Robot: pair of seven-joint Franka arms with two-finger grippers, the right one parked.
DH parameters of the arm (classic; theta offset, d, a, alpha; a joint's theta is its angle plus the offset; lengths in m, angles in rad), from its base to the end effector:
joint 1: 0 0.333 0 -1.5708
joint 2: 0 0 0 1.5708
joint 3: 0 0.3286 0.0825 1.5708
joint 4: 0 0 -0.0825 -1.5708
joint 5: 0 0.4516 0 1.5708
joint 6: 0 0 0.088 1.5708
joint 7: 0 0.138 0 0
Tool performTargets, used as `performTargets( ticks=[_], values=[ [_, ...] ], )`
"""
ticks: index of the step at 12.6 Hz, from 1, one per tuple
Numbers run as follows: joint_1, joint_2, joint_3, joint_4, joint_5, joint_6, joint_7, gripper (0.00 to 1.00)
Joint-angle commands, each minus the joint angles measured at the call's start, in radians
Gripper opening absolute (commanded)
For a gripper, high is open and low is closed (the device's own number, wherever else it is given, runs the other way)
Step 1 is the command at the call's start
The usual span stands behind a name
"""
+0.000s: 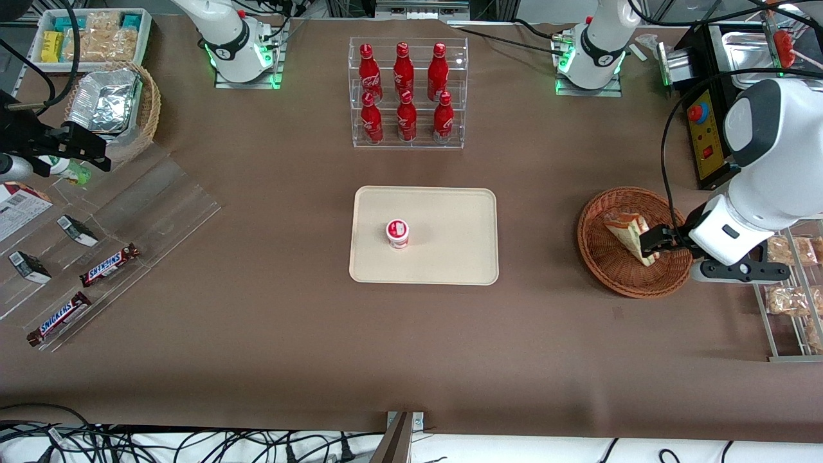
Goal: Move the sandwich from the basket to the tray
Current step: 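Lower the open left gripper over the wrapped sandwich in the wicker basket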
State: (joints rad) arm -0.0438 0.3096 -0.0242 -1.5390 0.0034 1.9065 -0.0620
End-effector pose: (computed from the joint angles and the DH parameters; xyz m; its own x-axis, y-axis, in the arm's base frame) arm 0.7299 -0.0477 0.4437 0.9983 -0.0054 0.0576 -0.0059 -1.0000 0.0077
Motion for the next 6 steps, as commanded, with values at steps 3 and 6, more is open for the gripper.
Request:
performTargets(
  ticks=[3,6],
  values=[
    [0.005,0.023,0.003,0.045,-0.007,-0.032,-0.001,1.00],
    [-0.008,0.067,0.009,0.042,0.033,-0.034,-0.077,1.00]
  ],
)
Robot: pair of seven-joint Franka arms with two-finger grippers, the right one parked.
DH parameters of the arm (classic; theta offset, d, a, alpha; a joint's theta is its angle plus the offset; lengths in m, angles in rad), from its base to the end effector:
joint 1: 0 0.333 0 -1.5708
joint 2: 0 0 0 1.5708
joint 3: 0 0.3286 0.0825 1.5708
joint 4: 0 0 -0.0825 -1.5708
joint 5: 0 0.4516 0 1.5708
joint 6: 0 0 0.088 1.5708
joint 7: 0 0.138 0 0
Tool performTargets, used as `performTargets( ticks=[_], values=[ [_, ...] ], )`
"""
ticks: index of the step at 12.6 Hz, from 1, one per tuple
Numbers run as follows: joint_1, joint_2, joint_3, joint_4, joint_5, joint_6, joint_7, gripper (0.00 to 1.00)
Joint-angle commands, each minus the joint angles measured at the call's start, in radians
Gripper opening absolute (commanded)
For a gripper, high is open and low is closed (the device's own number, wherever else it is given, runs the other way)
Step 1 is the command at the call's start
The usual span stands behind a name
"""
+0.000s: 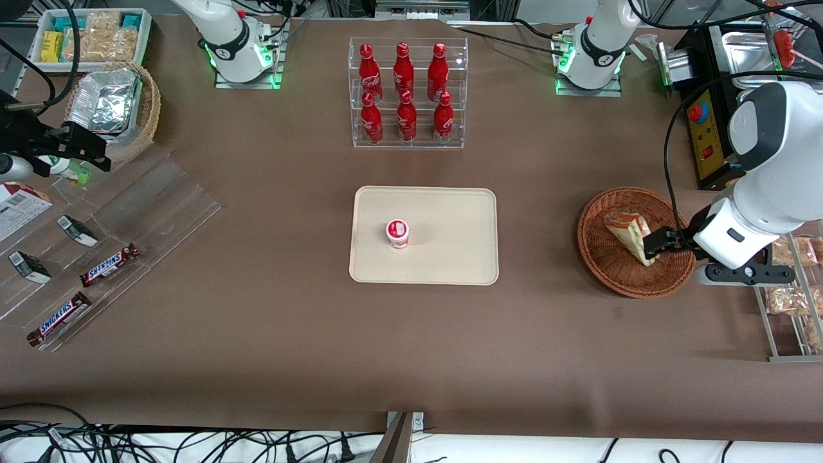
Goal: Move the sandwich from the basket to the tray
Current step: 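Lower the open left gripper over the wrapped sandwich in the wicker basket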
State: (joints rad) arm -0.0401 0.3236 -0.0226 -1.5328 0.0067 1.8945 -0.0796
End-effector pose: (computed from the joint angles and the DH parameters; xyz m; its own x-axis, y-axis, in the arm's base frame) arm 0.7311 -0.0436 0.4357 0.9991 0.0163 0.0380 0.0161 -0.9999 0.0038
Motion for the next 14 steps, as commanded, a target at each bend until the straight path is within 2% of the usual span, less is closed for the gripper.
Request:
performTargets(
  ticks=[1,5,7,9,14],
  values=[
    [-0.009,0.055,0.003,0.028,0.057,-0.022,-0.106,1.00],
    [0.006,0.080,0.015,0.011,0.062,-0.041,-0.205,1.00],
    [0.016,0.087,0.018,-0.010,0.106,-0.041,-0.255,1.00],
    [0.016,0.101,0.018,-0.015,0.124,-0.035,-0.394,1.00],
    [0.034,0.133,0.018,-0.058,0.143,-0.026,-0.557,1.00]
  ],
)
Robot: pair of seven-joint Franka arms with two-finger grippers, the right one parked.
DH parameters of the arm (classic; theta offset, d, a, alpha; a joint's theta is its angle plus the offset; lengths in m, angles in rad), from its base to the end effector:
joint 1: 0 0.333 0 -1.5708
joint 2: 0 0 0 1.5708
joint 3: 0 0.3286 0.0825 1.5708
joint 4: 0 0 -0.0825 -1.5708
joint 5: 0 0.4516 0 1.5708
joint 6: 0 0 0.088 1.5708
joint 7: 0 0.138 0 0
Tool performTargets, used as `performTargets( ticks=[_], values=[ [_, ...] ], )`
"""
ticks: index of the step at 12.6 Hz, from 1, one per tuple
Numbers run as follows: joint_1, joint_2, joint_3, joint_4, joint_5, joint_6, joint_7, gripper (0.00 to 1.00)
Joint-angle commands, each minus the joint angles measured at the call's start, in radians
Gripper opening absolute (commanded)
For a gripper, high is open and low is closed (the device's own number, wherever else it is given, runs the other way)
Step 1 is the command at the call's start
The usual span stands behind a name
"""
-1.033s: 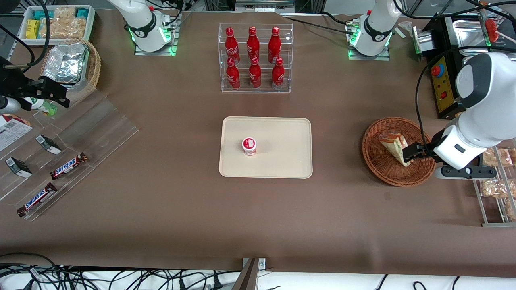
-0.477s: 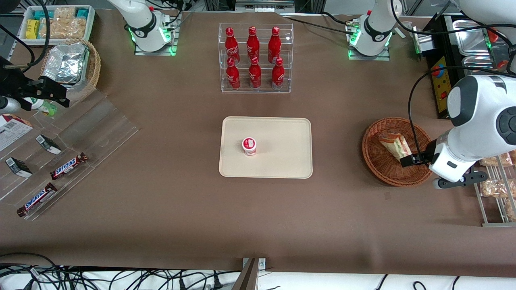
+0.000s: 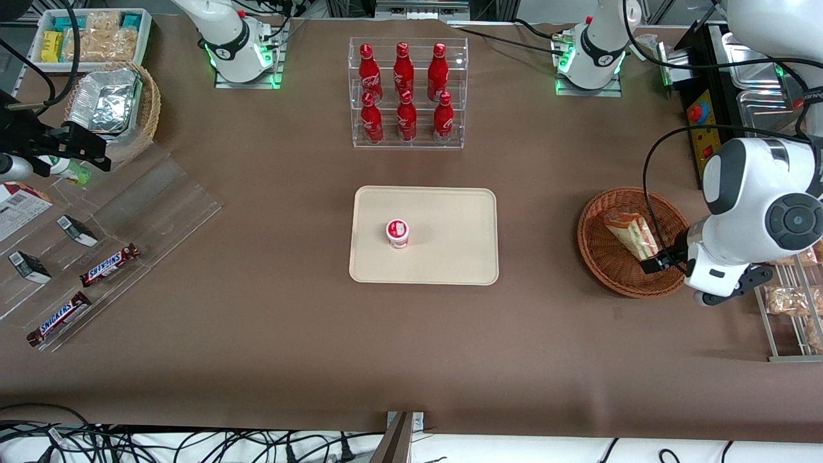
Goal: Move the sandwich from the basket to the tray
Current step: 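Lower the open left gripper over the wrapped sandwich in the wicker basket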
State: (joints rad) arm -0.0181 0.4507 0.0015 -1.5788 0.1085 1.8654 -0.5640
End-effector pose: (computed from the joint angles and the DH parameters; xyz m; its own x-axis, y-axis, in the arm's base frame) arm 0.7235 -0.0006 0.3169 0.8671 0.4905 -0.0871 0.4720 -0.8649 -0.1708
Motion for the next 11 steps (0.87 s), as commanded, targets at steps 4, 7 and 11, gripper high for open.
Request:
performTargets(
  ticks=[4,7,11],
  values=[
    [0.010,-0.004,-0.006,-0.140,0.076,0.115,-0.174,1.00],
    [0.012,-0.018,-0.006,-0.220,0.091,0.167,-0.181,1.00],
    [0.007,-0.024,-0.021,-0.274,0.197,0.175,-0.257,1.00]
  ],
)
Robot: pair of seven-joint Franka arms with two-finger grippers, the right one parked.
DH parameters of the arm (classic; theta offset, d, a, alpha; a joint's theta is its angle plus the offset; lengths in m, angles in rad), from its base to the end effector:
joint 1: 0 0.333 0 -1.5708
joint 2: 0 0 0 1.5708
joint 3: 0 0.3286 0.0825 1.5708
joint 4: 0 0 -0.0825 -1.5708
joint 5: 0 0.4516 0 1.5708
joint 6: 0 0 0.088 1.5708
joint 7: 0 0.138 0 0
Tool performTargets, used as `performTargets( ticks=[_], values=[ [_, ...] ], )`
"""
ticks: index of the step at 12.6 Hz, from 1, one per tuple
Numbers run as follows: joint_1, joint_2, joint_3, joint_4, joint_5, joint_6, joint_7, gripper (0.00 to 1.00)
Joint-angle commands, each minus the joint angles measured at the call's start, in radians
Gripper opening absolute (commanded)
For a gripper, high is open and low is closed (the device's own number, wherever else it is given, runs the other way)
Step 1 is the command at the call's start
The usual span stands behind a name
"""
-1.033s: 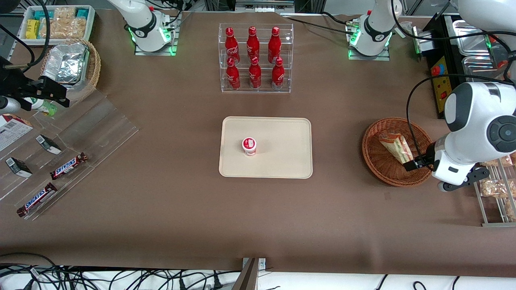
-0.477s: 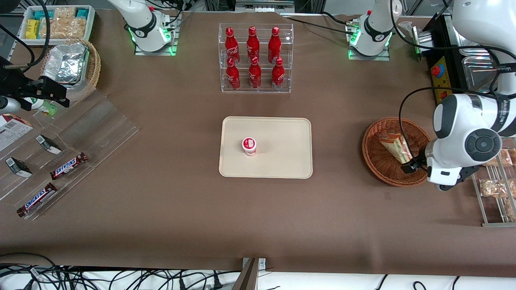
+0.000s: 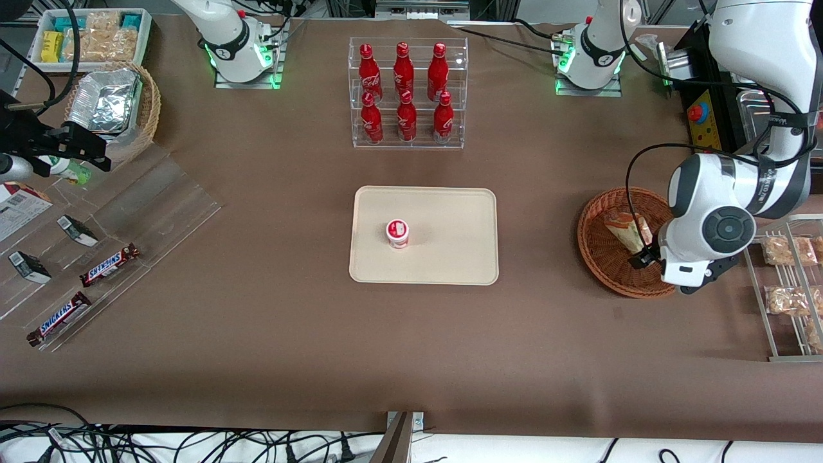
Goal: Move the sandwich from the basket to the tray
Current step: 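Descend and close the left gripper on the sandwich's crust edge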
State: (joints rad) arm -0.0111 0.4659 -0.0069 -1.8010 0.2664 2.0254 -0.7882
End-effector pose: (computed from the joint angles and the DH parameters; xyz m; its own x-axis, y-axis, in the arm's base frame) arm 0.6754 0.0104 0.2104 0.8076 0.5886 -0.0356 0.5492 -0.7728 -0.3181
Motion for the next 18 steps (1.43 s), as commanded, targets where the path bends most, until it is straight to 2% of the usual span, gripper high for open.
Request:
performTargets(
  ticks=[1,8,14,18],
  values=[
    [-0.001,-0.039,-0.015,-0.060,0.037,0.013,-0.036,1.00],
    [0.008,-0.099,-0.036,-0.196,0.031,0.081,-0.039,1.00],
    [0.007,-0.142,-0.038,-0.245,0.022,0.088,-0.058,1.00],
    [0.007,-0.141,-0.038,-0.296,0.022,0.186,-0.129,1.00]
  ],
)
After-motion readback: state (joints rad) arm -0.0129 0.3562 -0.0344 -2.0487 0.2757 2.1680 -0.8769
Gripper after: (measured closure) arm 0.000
